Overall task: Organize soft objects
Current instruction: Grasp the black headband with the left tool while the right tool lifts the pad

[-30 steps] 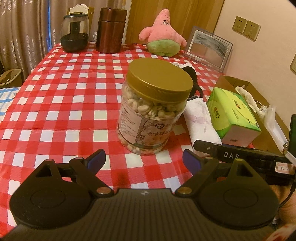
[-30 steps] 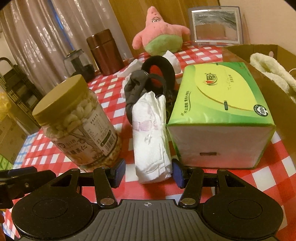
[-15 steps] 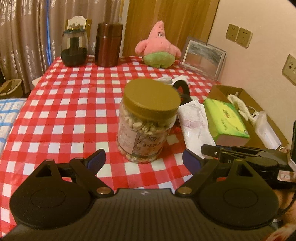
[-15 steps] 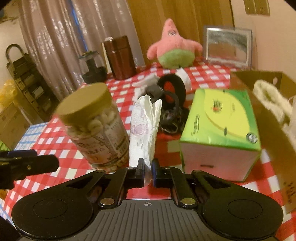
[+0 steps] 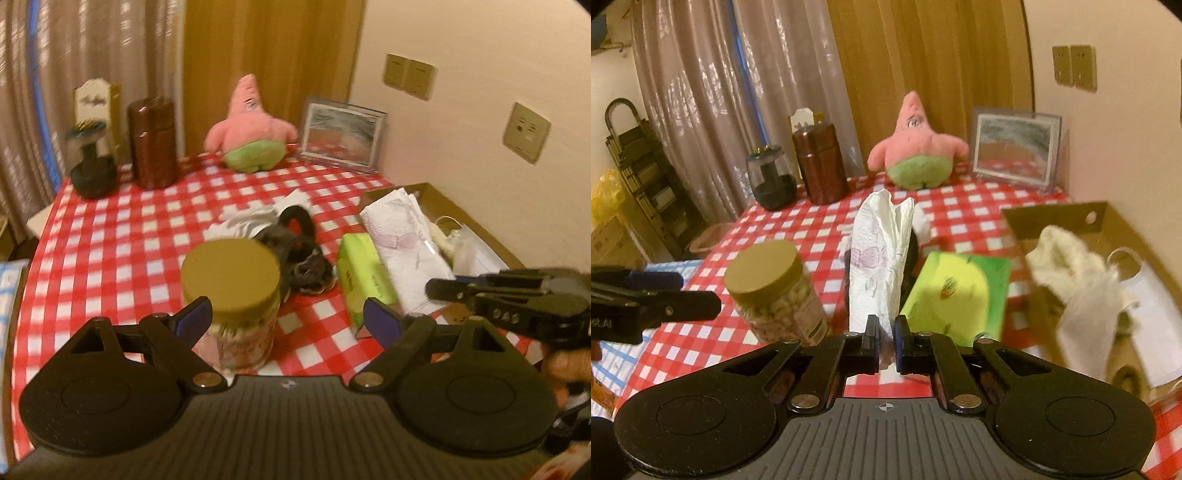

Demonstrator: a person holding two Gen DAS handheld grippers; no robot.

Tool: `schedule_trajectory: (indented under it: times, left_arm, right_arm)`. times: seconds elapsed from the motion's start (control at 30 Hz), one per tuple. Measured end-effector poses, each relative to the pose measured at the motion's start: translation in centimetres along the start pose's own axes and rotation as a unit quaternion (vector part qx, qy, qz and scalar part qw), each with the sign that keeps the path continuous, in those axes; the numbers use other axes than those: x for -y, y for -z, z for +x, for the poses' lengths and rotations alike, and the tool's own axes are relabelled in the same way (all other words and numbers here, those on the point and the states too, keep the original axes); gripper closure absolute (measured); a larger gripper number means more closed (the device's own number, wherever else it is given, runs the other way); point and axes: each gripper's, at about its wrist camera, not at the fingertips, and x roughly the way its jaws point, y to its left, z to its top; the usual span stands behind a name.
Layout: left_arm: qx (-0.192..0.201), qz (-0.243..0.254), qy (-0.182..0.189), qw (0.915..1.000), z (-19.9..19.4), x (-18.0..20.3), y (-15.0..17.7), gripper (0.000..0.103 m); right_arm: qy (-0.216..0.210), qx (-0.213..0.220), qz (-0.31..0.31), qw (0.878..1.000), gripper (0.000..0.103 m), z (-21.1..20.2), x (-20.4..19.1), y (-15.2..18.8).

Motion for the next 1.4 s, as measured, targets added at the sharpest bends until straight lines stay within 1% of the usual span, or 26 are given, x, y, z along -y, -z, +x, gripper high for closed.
schedule_trajectory:
  times: [0.17, 0.23, 0.33, 0.43, 0.53, 0.7, 0.87, 0.97, 1.03, 1.2, 1.3, 1.33, 1.4]
  left_arm:
    - [-0.012, 0.043, 0.01, 0.9989, 0.6, 0.4, -3.2, 0.017]
    - [-0.017, 0.06, 0.009, 0.998, 1.2, 0.4, -4.3, 0.017]
    - [-0.029, 0.078, 0.012, 0.9965, 2.8, 0.2, -6.0, 0.021]
    - [-0.039, 0.099, 0.009, 0.9943, 4.8, -0.4, -7.5, 0.022]
    - [-0.051, 0.109, 0.003, 0.9927, 7.1, -1.4, -9.0, 0.023]
    - [-0.079, 0.129, 0.012, 0.9885, 10.9, -2.3, -10.8, 0.026]
    - [-0.115, 0.166, 0.035, 0.9787, 15.0, -2.3, -12.1, 0.028]
    - [-0.134, 0.161, 0.046, 0.9766, 17.3, -2.5, -12.8, 0.034]
    - [-0.141, 0.171, 0.055, 0.9737, 18.7, -2.1, -13.0, 0.035]
    - [-0.163, 0.219, 0.072, 0.9594, 22.6, 0.0, -13.2, 0.045]
    - [-0.175, 0.252, 0.073, 0.9491, 24.7, 1.5, -13.1, 0.047]
    - [-0.179, 0.258, 0.074, 0.9464, 25.4, 1.8, -13.1, 0.048]
    - [-0.19, 0.267, 0.076, 0.9417, 26.6, 2.4, -13.0, 0.053]
  right_arm:
    - [0.001, 0.004, -0.005, 1.0, 0.095, -2.1, 1.5, -2.5]
    - [0.005, 0.01, -0.009, 1.0, 0.095, -2.5, 1.9, -3.4]
    - [0.006, 0.017, -0.013, 1.0, 0.095, -2.6, 2.6, -4.8]
    - [0.005, 0.021, -0.015, 1.0, 0.095, -1.9, 3.2, -5.8]
    - [0.0, 0.024, -0.01, 1.0, 0.095, -0.7, 3.9, -6.8]
    - [-0.008, 0.017, -0.02, 1.0, 0.095, 2.0, 4.3, -7.8]
    - [-0.007, 0.011, -0.035, 0.999, 0.095, 4.2, 5.0, -8.7]
    - [-0.002, 0.008, -0.044, 0.999, 0.095, 5.1, 5.6, -9.0]
    - [0.001, 0.007, -0.046, 0.999, 0.095, 5.6, 6.0, -9.1]
    - [0.011, 0.001, -0.039, 0.999, 0.095, 7.0, 7.4, -9.3]
    - [0.013, -0.004, -0.038, 0.999, 0.095, 7.7, 8.0, -9.2]
    - [0.014, -0.005, -0.037, 0.999, 0.095, 7.9, 8.1, -9.2]
    - [0.015, -0.008, -0.035, 0.999, 0.095, 8.3, 8.6, -9.2]
